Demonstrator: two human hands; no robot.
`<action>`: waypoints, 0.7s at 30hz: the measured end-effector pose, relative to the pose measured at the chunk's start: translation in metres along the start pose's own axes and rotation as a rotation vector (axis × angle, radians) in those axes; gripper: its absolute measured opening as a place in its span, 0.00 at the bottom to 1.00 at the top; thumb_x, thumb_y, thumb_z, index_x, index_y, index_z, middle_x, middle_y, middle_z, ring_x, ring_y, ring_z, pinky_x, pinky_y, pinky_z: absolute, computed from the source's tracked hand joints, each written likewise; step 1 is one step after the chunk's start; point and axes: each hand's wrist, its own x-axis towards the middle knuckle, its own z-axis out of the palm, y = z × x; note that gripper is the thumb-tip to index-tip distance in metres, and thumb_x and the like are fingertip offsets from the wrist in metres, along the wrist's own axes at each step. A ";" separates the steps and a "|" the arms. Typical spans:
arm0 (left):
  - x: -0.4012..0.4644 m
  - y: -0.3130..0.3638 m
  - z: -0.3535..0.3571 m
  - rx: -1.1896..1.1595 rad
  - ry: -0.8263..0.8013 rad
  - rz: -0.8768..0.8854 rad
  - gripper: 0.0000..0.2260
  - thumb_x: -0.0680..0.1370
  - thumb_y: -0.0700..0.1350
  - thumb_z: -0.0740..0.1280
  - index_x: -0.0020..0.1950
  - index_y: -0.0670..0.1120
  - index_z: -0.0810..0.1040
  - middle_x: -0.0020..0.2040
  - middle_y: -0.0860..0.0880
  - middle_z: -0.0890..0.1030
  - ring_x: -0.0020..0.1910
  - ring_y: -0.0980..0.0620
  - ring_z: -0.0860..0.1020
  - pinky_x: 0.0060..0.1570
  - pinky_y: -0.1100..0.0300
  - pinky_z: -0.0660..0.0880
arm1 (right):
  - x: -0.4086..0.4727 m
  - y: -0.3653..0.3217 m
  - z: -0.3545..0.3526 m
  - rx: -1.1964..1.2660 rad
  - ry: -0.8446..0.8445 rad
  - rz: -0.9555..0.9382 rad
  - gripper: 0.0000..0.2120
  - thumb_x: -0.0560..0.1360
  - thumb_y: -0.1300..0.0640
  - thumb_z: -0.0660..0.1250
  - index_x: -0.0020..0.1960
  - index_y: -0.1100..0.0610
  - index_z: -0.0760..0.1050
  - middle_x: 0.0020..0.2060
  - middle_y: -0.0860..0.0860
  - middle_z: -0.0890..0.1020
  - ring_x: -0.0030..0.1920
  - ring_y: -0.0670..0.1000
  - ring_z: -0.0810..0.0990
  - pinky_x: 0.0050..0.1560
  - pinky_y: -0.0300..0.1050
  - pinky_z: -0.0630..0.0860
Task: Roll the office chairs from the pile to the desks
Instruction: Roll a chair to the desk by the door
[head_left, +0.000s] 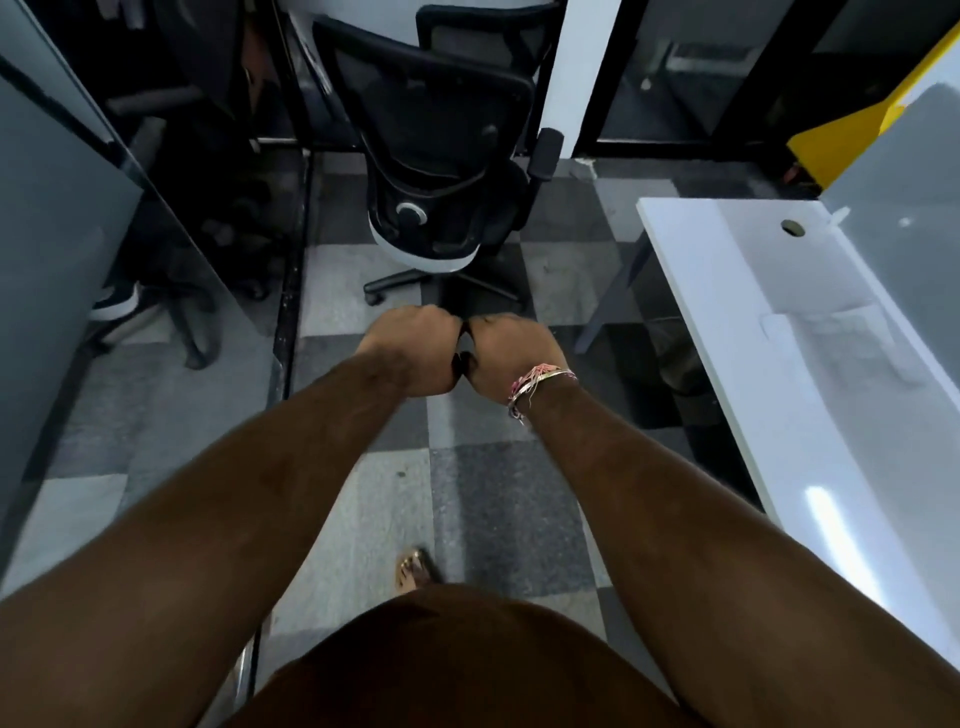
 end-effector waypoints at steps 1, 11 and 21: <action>0.018 -0.011 -0.006 -0.003 -0.001 -0.014 0.12 0.76 0.51 0.69 0.57 0.49 0.81 0.53 0.47 0.83 0.51 0.43 0.83 0.46 0.52 0.78 | 0.020 0.004 -0.001 0.008 0.014 0.010 0.14 0.75 0.49 0.64 0.57 0.56 0.76 0.51 0.54 0.82 0.52 0.57 0.80 0.46 0.48 0.74; 0.214 -0.109 -0.045 0.023 0.007 -0.012 0.10 0.78 0.47 0.68 0.57 0.46 0.81 0.52 0.45 0.83 0.51 0.41 0.82 0.48 0.51 0.76 | 0.241 0.071 0.013 -0.008 0.037 0.022 0.11 0.73 0.52 0.65 0.53 0.55 0.77 0.48 0.52 0.83 0.49 0.57 0.81 0.42 0.46 0.72; 0.421 -0.194 -0.111 0.056 0.132 -0.181 0.10 0.81 0.46 0.64 0.60 0.50 0.82 0.58 0.49 0.84 0.57 0.45 0.83 0.51 0.54 0.76 | 0.458 0.143 -0.027 -0.016 0.188 -0.023 0.11 0.70 0.55 0.67 0.50 0.59 0.78 0.45 0.56 0.83 0.47 0.60 0.81 0.44 0.49 0.74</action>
